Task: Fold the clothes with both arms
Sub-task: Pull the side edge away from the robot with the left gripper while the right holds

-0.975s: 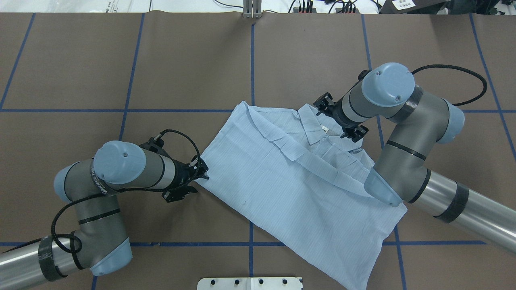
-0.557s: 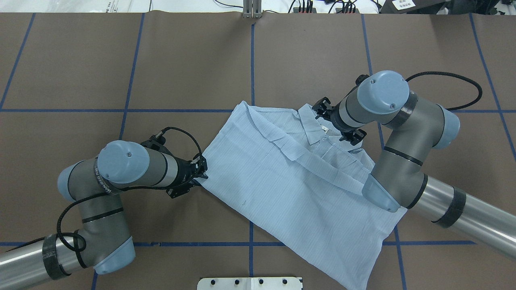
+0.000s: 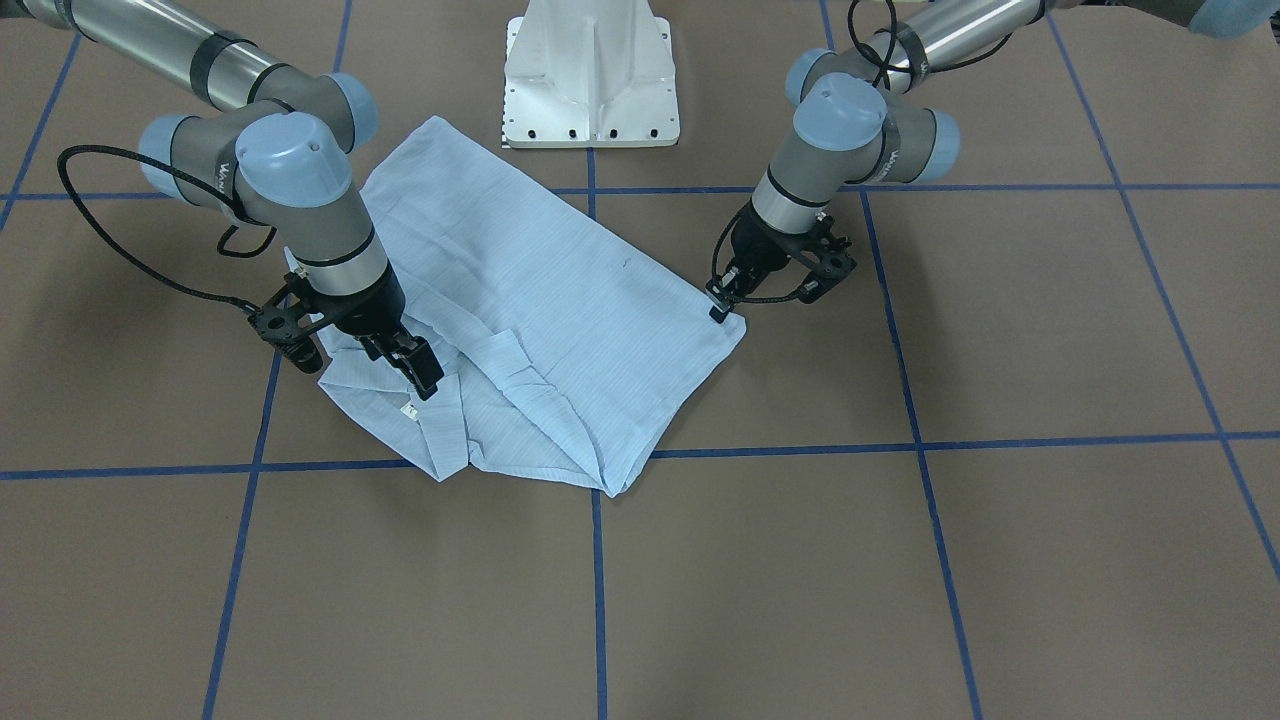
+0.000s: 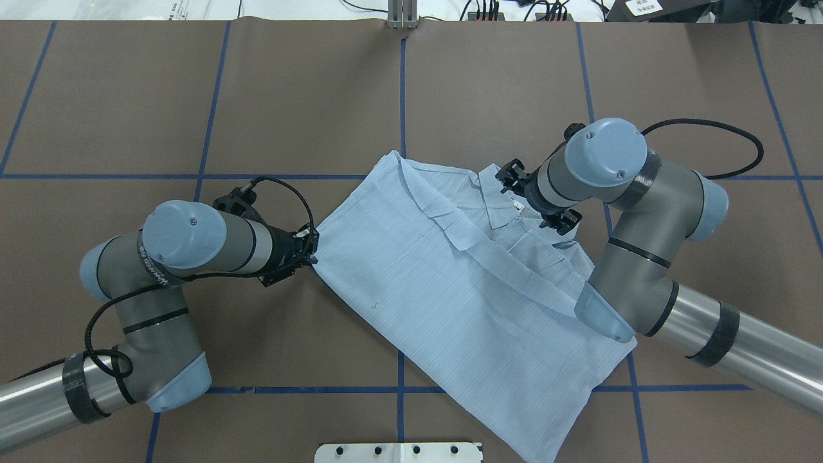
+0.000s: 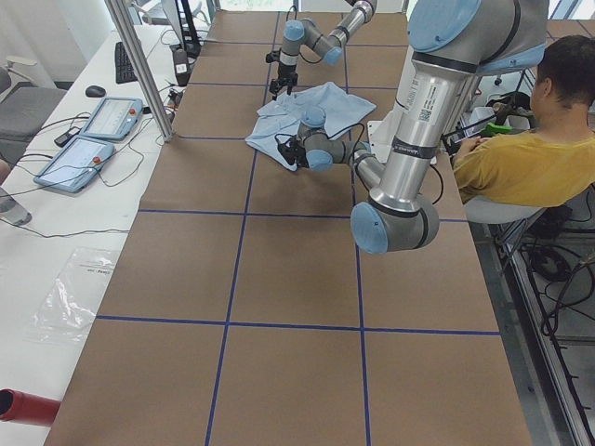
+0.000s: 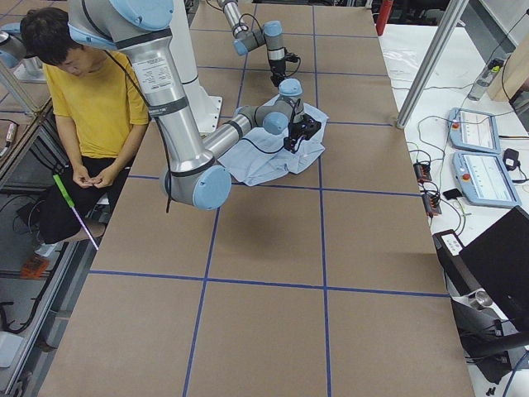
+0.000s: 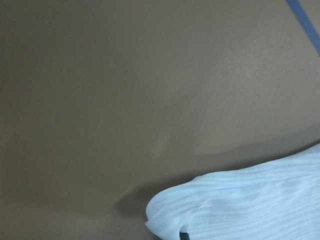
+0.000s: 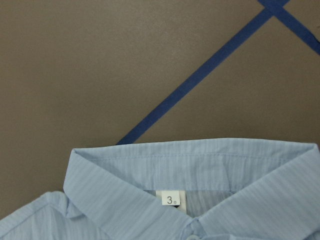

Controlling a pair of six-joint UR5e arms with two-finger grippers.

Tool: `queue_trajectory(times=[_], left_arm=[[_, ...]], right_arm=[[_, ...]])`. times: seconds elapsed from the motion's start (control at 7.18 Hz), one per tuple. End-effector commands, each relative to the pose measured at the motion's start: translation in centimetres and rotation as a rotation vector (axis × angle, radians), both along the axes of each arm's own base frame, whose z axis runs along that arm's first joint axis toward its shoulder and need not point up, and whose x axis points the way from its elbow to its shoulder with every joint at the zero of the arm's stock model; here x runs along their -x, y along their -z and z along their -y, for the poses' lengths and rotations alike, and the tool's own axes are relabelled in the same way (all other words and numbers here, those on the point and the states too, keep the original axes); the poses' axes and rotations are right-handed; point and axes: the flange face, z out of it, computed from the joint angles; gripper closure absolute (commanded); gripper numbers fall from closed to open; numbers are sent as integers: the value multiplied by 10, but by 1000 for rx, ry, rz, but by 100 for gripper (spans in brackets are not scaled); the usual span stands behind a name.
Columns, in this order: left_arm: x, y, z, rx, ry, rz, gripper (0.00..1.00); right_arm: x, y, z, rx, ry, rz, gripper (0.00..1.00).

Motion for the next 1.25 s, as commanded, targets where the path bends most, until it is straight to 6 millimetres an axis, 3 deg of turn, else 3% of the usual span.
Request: queue_trajectory(times=[0.0,0.14,0.28,0.42,0.7,0.84,1.11], left_arm=[[10,6,76,-121,54,61,100],[28,11,125,-162,94,93,100],[27,-5,154,-213,92,114,100],[12,-13,169,-250,103,65,100],[7,9,188,-280,121,42,100],[12,12,213,-281,147,46,100],[-8,3,250,-351,171,57,100]], right_arm=[[3,0,-2,-3,2,-1,0],[3,0,-2,-4,3,-2,0],[2,-1,-2,-4,3,-3,0],[-2,-2,2,-14,3,-8,0],[-7,3,4,-21,-3,-3,0],[-16,-5,15,-35,1,-22,0],[-19,-10,17,-39,6,-34,0]])
